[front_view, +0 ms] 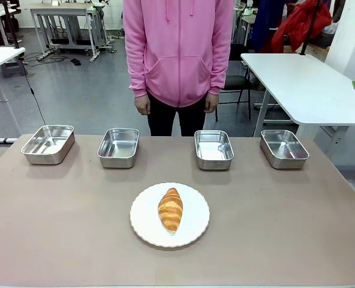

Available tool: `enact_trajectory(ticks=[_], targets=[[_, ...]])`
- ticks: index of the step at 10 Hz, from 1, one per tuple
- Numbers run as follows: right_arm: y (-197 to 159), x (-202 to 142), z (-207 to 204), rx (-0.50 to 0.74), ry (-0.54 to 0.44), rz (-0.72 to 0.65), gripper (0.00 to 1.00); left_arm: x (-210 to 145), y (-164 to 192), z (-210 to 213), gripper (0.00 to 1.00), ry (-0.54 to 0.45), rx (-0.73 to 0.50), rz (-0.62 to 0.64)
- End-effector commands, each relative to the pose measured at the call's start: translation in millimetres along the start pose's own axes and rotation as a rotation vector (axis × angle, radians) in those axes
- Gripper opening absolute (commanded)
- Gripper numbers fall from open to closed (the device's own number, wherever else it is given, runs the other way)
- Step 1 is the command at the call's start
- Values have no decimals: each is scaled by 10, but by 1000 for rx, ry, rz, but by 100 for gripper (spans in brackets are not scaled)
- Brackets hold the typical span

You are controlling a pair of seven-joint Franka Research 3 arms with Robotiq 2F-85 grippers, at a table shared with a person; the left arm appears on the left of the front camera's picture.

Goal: Place the bread in the container.
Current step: Place the Butter Roll into the Airtight Container indicated by the human.

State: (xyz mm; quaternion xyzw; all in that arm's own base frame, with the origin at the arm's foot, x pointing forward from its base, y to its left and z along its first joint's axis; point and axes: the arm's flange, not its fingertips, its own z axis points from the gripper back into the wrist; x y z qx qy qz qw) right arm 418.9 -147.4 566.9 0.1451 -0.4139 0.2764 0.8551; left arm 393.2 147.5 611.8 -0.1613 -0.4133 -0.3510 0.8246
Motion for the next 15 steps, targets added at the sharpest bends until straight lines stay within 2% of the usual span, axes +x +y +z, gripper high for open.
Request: enact_trajectory(ticks=[1, 15], targets=[[-27, 5, -14, 10, -27, 12, 100, 11, -15, 6, 100, -7, -5, -7], [-27, 5, -14, 10, -27, 12, 100, 11, -15, 6, 100, -7, -5, -7]])
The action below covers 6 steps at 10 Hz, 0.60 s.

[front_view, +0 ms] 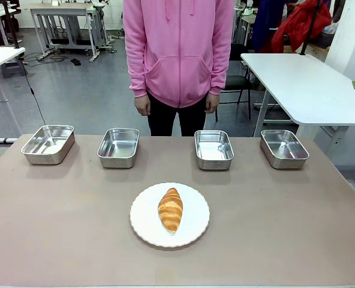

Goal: Place the bread in the container.
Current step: Place the Butter Roll into the Airtight Container indicated by the human.

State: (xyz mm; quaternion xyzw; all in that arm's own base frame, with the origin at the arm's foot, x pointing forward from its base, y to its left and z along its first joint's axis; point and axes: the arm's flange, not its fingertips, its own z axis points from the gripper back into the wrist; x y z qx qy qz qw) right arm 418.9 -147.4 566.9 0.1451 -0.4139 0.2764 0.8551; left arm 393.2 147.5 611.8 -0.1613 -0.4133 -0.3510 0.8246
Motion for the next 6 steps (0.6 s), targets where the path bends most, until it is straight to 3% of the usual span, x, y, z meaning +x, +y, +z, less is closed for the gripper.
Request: enact_trajectory(ticks=[1, 6], targets=[[-27, 5, -14, 10, -27, 12, 100, 11, -15, 6, 100, -7, -5, -7], [-27, 5, -14, 10, -27, 12, 100, 11, -15, 6, 100, -7, -5, -7]])
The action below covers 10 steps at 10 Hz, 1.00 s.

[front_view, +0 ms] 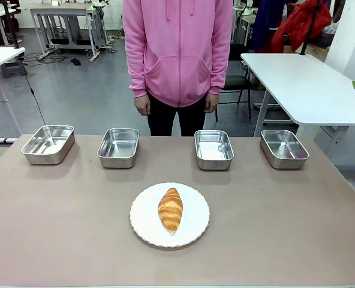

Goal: Place the bread in the container.
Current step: Place the Butter Roll into the Airtight Container indicated by the human.

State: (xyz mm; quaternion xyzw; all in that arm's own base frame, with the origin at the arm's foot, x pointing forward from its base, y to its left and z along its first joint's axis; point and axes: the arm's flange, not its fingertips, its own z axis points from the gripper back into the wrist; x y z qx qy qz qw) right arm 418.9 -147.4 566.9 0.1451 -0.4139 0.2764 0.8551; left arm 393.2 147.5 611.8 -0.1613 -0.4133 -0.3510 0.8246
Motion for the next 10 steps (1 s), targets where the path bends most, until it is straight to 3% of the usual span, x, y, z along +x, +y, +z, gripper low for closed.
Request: enact_trajectory(ticks=[1, 10], targets=[[-27, 5, -14, 10, -27, 12, 100, 11, -15, 6, 100, -7, -5, -7], [-27, 5, -14, 10, -27, 12, 100, 11, -15, 6, 100, -7, -5, -7]])
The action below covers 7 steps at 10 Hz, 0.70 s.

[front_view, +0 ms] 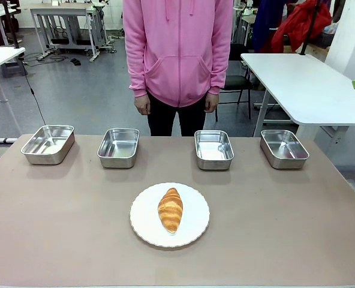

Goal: Place the bread in the container.
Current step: Place the Butter Roll into the Airtight Container indicated by the human.

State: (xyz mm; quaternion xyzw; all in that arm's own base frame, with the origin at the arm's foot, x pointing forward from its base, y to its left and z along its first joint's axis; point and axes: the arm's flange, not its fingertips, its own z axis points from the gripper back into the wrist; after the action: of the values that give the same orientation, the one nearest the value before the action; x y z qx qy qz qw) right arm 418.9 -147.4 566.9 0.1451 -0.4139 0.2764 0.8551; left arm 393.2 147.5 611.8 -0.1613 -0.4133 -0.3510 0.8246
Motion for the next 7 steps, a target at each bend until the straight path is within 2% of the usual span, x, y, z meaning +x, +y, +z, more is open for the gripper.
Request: enact_trajectory(ticks=[1, 7], targets=[[-27, 5, -14, 10, -27, 12, 100, 11, -15, 6, 100, -7, -5, -7], [-27, 5, -14, 10, -27, 12, 100, 11, -15, 6, 100, -7, -5, -7]])
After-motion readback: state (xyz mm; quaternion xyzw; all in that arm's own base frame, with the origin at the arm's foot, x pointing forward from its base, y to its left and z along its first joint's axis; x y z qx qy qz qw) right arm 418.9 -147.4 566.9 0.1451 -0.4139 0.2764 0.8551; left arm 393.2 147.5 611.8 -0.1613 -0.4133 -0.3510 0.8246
